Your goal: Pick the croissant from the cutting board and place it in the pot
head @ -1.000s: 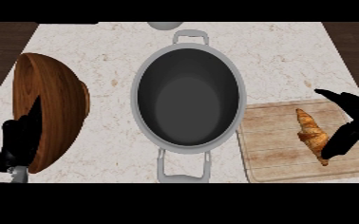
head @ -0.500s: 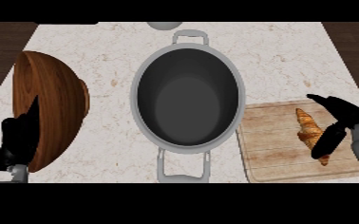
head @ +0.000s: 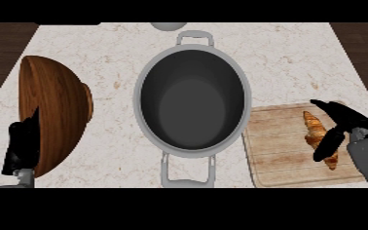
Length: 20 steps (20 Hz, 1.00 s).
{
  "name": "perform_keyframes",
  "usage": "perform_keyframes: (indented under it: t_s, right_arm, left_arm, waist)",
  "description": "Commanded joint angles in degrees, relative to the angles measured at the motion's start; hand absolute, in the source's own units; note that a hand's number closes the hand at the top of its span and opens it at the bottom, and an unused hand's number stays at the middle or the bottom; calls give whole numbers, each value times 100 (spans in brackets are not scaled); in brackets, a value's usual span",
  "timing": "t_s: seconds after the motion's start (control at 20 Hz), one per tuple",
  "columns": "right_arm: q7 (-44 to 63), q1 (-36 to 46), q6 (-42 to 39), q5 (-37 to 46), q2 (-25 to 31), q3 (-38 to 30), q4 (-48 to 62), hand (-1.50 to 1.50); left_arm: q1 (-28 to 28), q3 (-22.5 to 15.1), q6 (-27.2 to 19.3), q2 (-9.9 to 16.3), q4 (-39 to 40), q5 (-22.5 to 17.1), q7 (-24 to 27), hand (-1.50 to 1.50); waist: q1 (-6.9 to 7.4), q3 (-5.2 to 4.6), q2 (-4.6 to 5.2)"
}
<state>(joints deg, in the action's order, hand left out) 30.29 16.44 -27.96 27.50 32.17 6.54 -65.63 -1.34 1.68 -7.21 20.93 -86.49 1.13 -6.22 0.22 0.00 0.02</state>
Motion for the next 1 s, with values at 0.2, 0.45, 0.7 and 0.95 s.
perform_keyframes:
  t_s: [0.2, 0.45, 0.7, 0.95]
  right_arm:
    - [-615, -263, -141, 488, -99, 25, -101, 150]
    - [-1101, -34, 8, 846, -212, -83, 334, 150]
    - [-1421, -196, 450, 1101, -426, -198, 579, 150]
    - [-942, -214, 98, 1377, -1349, 985, -1144, 150]
  left_arm:
    - [-120, 335, 319, 61, -411, 80, -326, 0]
    - [-124, 257, 323, -297, -251, 274, -68, 0]
    - [-192, 509, 552, -217, -324, 180, -158, 0]
    - [56, 522, 445, -241, -30, 322, -88, 0]
  waist:
    - [-12, 1, -5]
    - [-5, 1, -1]
    - [8, 2, 1]
    - [-58, -15, -41]
